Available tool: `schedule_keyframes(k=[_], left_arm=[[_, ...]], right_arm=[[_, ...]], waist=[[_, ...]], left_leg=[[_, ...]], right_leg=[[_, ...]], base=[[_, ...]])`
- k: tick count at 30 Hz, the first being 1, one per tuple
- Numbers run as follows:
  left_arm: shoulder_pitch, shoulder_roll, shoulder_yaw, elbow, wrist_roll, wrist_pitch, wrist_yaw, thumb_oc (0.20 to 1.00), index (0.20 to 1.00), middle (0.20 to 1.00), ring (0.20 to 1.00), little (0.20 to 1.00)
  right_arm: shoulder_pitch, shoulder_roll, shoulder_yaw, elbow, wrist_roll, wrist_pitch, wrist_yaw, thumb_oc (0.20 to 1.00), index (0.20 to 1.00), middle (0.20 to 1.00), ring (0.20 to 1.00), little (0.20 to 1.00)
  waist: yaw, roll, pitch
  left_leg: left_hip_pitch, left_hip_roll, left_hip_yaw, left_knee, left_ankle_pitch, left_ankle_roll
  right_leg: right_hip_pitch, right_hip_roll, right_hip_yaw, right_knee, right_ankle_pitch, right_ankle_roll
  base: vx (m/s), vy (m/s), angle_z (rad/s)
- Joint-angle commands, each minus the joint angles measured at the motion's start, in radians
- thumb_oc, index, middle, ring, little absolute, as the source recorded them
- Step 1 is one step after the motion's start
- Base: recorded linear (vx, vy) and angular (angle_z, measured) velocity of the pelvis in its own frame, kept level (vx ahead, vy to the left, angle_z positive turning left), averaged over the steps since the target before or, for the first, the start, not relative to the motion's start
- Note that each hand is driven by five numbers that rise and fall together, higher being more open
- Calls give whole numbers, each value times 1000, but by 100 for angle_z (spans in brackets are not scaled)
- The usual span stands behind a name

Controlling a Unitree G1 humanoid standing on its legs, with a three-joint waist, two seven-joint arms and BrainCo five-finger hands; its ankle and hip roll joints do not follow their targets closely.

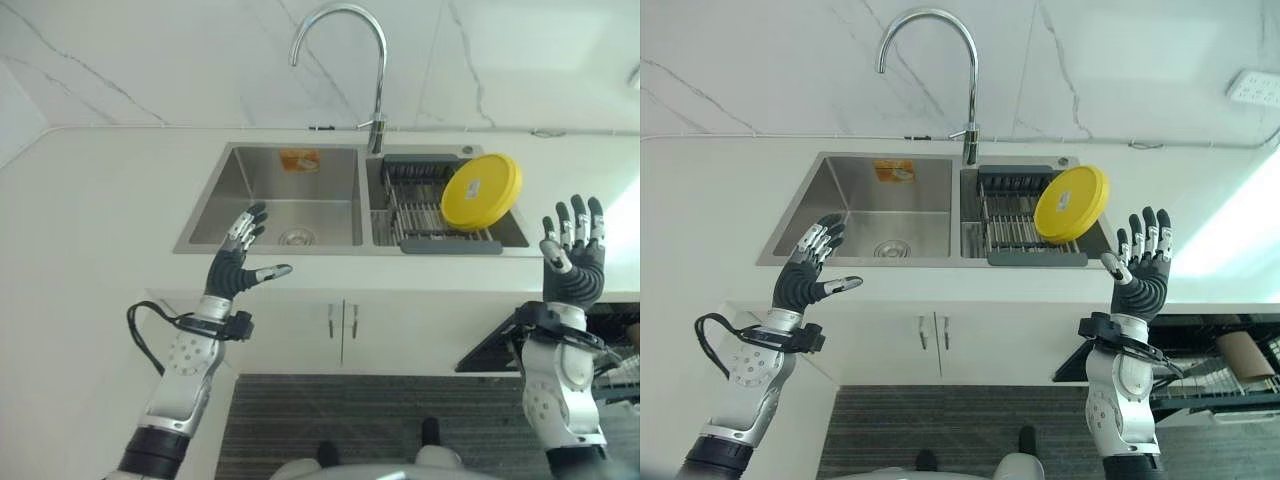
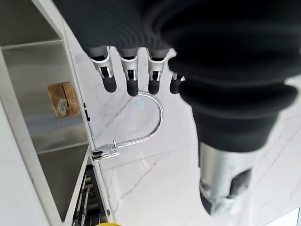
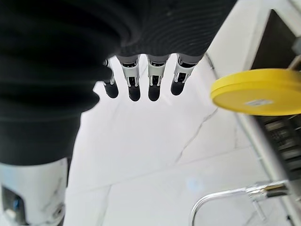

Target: Place the dishes in the dishwasher.

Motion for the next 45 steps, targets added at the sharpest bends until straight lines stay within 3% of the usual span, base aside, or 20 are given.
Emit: schedule_keyframes(k=[1, 4, 8, 9, 11, 12, 15, 17, 19, 25, 30, 38, 43, 45], left_arm=[[-79, 23, 21, -72, 14, -47, 47, 1000, 1000, 1000, 1000, 1000], [-78, 20, 19, -76, 33, -44, 82, 1000, 1000, 1000, 1000, 1000], [-37, 16, 38, -99, 24, -62, 98, 1000, 1000, 1000, 1000, 1000], [-32, 12, 40, -99, 21, -70, 93, 1000, 1000, 1000, 1000, 1000], [-25, 5, 42, -101, 35, -79, 85, 1000, 1000, 1000, 1000, 1000], [-24, -1, 40, -107, 43, -77, 81, 1000, 1000, 1000, 1000, 1000], [-66, -4, 10, -62, 61, -83, 82, 1000, 1000, 1000, 1000, 1000], [-75, 3, 6, -58, 55, -80, 87, 1000, 1000, 1000, 1000, 1000], [-62, 3, 18, -60, 43, -75, 81, 1000, 1000, 1000, 1000, 1000], [-31, 11, 30, -54, 38, -74, 63, 1000, 1000, 1000, 1000, 1000], [-51, 12, 15, -45, 50, -78, 73, 1000, 1000, 1000, 1000, 1000], [-47, 25, 35, -34, 50, -69, 74, 1000, 1000, 1000, 1000, 1000], [-44, 26, 43, -37, 42, -69, 54, 1000, 1000, 1000, 1000, 1000], [-47, 26, 36, -34, 46, -76, 47, 1000, 1000, 1000, 1000, 1000]], right_arm=[[-79, -26, -21, -71, 3, -28, 11, 1000, 1000, 1000, 1000, 1000], [-84, -43, -15, -87, 5, -16, 16, 1000, 1000, 1000, 1000, 1000], [-64, -50, -15, -101, 21, -3, 44, 1000, 1000, 1000, 1000, 1000], [-57, -50, -10, -100, 15, -14, 48, 1000, 1000, 1000, 1000, 1000], [-65, -45, 10, -93, 1, -26, 41, 1000, 1000, 1000, 1000, 1000], [-73, -37, 25, -97, -17, -28, 20, 1000, 1000, 1000, 1000, 1000], [-77, -19, 41, -81, -34, -45, -4, 1000, 1000, 1000, 1000, 1000], [-43, -22, 25, -81, -13, 4, 50, 1000, 1000, 1000, 1000, 1000], [-28, -23, 17, -77, -4, 42, 53, 1000, 1000, 1000, 1000, 1000], [-24, -12, 3, -41, 6, 71, 52, 1000, 1000, 1000, 1000, 1000], [-52, 1, 4, 2, -20, 55, -7, 1000, 1000, 1000, 1000, 1000], [-53, -3, -79, 18, -67, -3, -125, 1000, 1000, 1000, 1000, 1000], [-38, -3, -97, 39, -38, 32, -101, 1000, 1000, 1000, 1000, 1000], [-44, 4, -86, 67, 53, 69, -71, 1000, 1000, 1000, 1000, 1000]], waist=[[-10, 12, -17], [-12, 12, -15], [-10, -2, 2], [-6, -6, 11], [15, 8, 21], [24, 25, 25], [20, 30, 22], [1, 40, 1], [-6, 41, -12], [-7, 36, -24], [-1, 34, -27], [-10, 34, -30], [-15, 33, -34], [-13, 32, -33]], left_leg=[[52, 122, -29, 8, -73, -103], [41, 179, -21, 27, -49, -134], [-17, 189, -49, 184, -62, -151], [-47, 175, -63, 234, -68, -146], [-62, 114, -119, 172, -67, -128], [-64, 115, -119, 90, -13, -139], [-62, 110, -141, 41, 8, -142], [-9, 110, -119, -30, 21, -142], [10, 99, -128, -38, 7, -134], [40, 102, -79, -46, -17, -122], [47, 101, -72, -52, -33, -116], [67, 96, -58, -52, -52, -102], [77, 92, -51, -52, -57, -99], [79, 91, -49, -52, -57, -98]], right_leg=[[130, 88, -9, -36, -53, -3], [148, 124, -30, -16, -97, -39], [151, 144, -13, 8, -112, -74], [154, 145, -12, 8, -108, -80], [164, 159, -7, -5, -108, -74], [179, 174, -1, -17, -116, -71], [193, 174, 9, -37, -125, -71], [199, 166, -7, -61, -112, -58], [203, 163, -3, -75, -104, -52], [202, 141, -22, -88, -84, -38], [195, 123, -50, -92, -71, -26], [199, 120, -40, -87, -73, -21], [203, 118, -39, -87, -70, -19], [203, 116, -41, -87, -68, -18]], base=[[163, -248, 5], [119, -309, 10], [42, -220, -4], [48, -118, -11], [89, -15, -4], [90, 44, -2], [68, 75, -4], [139, 135, -2], [133, 86, -3], [92, 40, 0], [31, 7, -14], [29, 10, -5], [5, 11, -5], [-2, 8, -6]])
